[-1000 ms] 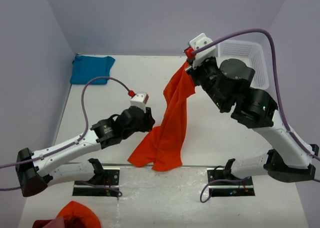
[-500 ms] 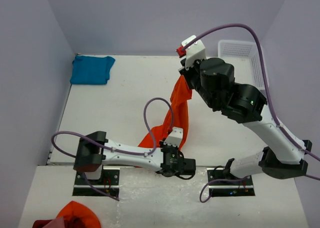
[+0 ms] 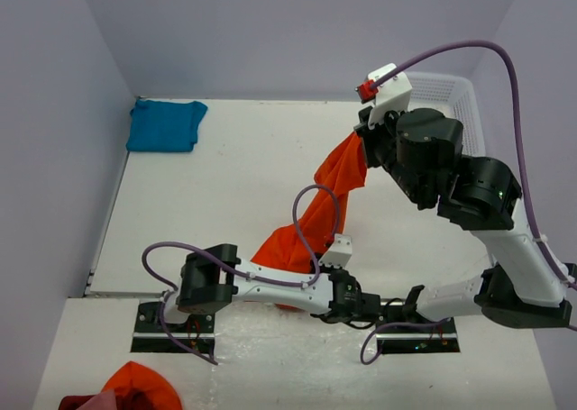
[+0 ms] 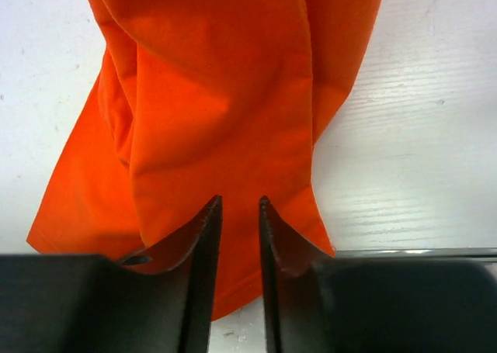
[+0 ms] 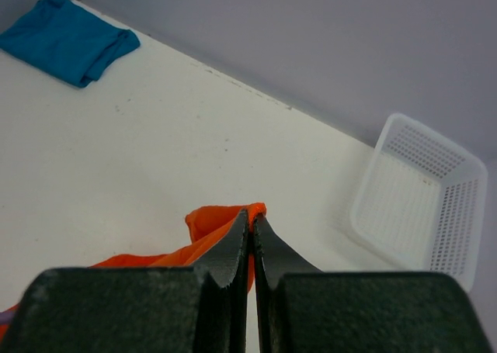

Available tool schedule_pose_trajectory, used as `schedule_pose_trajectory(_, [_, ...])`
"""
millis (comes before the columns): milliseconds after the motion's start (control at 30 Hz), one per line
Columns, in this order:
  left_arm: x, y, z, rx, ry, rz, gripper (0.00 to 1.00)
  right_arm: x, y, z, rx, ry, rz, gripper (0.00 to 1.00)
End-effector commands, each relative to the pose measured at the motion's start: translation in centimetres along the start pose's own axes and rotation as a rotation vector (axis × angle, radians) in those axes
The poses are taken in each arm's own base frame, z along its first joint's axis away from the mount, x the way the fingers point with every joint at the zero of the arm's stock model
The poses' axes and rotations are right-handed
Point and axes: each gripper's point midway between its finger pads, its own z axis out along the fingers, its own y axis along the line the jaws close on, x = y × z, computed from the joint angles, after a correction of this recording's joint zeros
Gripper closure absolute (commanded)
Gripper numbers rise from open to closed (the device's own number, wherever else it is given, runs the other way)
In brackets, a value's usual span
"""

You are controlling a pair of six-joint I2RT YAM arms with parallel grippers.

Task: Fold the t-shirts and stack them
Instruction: Flatten out the tshirt

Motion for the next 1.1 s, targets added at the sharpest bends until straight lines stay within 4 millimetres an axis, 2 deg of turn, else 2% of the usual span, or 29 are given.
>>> schedule_pose_trajectory(0, [-0.6, 0.5, -0.2, -0.013, -0.034, -0.085, 0.76, -0.6, -1.0, -1.2, 0.013, -0.018, 0.037, 1.0])
schedule_pose_trajectory(33, [0.1, 0.9, 0.1, -0.016, -0.024, -0.086, 0.91, -0.6, -1.3, -1.4, 0.02, -0.026, 0.045, 1.0])
schedule_pose_trajectory(67, [0.5, 1.0, -0.1, -0.002, 0.003, -0.103, 1.0, -0.8, -1.4, -1.5, 0.02, -0.032, 0.05, 1.0])
schedule_pose_trajectory(267, [3.3, 2.0, 0.5, 0.017, 0.082, -0.102, 1.0, -1.4, -1.8, -1.8, 0.028, -0.054, 0.064, 1.0])
schedule_pose_trajectory(500, [5.4, 1.2, 1.2, 0.066, 0.149, -0.106, 1.0, -0.7, -1.2, -1.6, 0.021, -0.041, 0.088, 1.0])
schedule_pose_trajectory(533, [6.1, 1.7, 1.8, 0.058, 0.159, -0.094, 1.0, -0.5, -1.2, -1.5, 0.027, -0.037, 0.086, 1.0])
schedule_pose_trajectory(600, [6.2, 1.9, 2.5, 0.074, 0.187, -0.13, 1.0, -0.2, -1.0, -1.6, 0.021, -0.031, 0.086, 1.0])
schedule_pose_trajectory(633, [6.4, 3.1, 3.3, 0.053, 0.197, -0.129, 1.0, 0.0, -1.1, -1.7, 0.024, -0.027, 0.085, 1.0])
schedule_pose_trajectory(700, [7.2, 4.3, 4.4, 0.039, 0.213, -0.132, 1.0, 0.4, -1.1, -1.8, 0.027, -0.021, 0.085, 1.0])
schedule_pose_trajectory(900, [6.6, 7.5, 6.9, -0.005, 0.225, -0.177, 1.0, 1.8, -1.6, -1.6, 0.068, 0.016, 0.065, 1.0])
schedule_pose_trajectory(1067, [4.4, 10.0, 8.2, -0.067, 0.185, -0.172, 1.0, 4.0, -1.9, -1.3, 0.119, 0.063, 0.053, 1.0])
